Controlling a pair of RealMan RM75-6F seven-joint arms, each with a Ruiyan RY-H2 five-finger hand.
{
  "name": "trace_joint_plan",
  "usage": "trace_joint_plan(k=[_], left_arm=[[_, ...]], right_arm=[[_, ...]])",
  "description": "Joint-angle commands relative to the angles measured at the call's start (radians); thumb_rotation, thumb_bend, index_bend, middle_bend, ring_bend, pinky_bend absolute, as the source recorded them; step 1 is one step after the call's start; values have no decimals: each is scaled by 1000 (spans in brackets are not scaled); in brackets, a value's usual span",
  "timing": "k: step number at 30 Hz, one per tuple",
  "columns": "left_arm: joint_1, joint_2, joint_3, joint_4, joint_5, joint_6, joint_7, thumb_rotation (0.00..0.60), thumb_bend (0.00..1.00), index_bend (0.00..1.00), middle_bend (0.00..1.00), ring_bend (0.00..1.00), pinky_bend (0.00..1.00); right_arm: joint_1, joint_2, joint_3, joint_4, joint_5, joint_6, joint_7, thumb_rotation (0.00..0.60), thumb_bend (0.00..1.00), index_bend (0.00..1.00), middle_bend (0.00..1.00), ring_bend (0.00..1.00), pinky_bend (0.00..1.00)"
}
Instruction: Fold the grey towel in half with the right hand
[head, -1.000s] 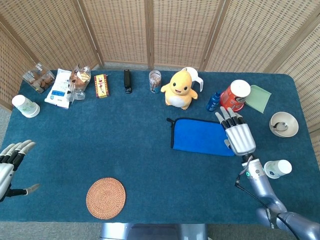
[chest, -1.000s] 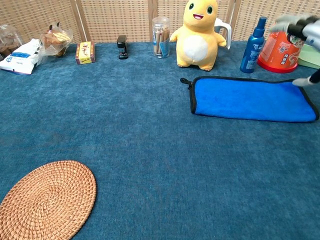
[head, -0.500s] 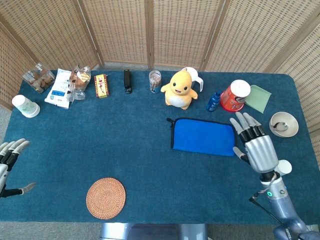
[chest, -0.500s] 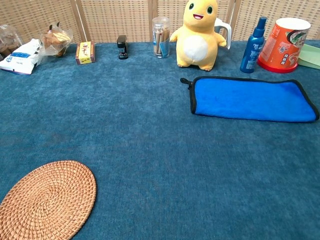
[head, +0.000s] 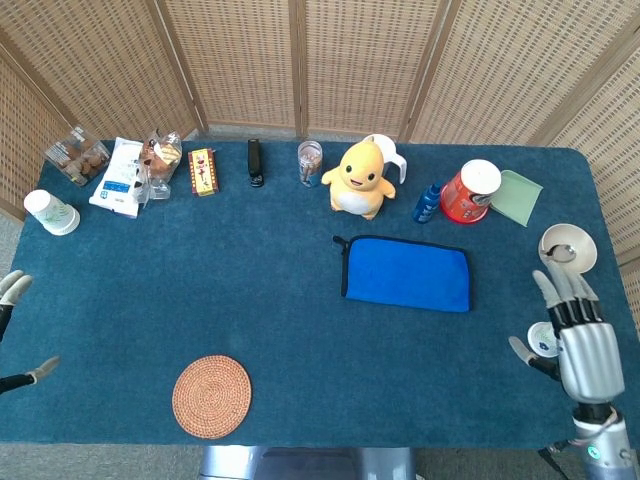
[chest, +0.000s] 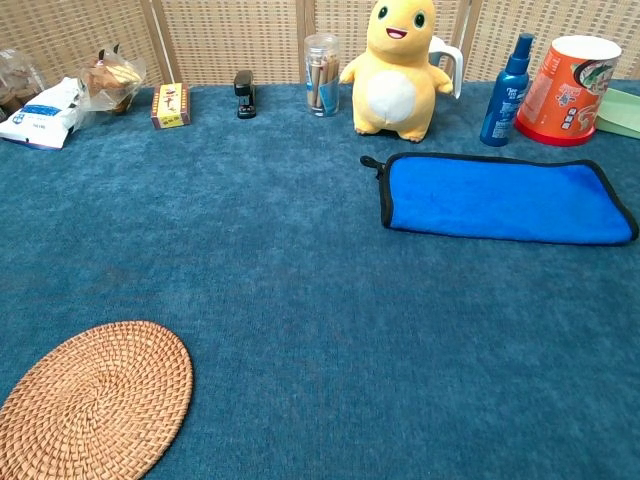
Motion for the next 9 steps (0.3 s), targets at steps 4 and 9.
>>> trace_joint_plan(k=[4,9], left_arm=[[9,-13,12,27,26,1,25,600,0,0,0,0,0],[20,-9,15,36,34,16,23,600,0,0,0,0,0]], right_arm=[[-77,9,-20,-79,-3,62,-25,560,0,27,0,0,119],[-97,24,-12,-95,2,56,-25,591,0,27,0,0,119]])
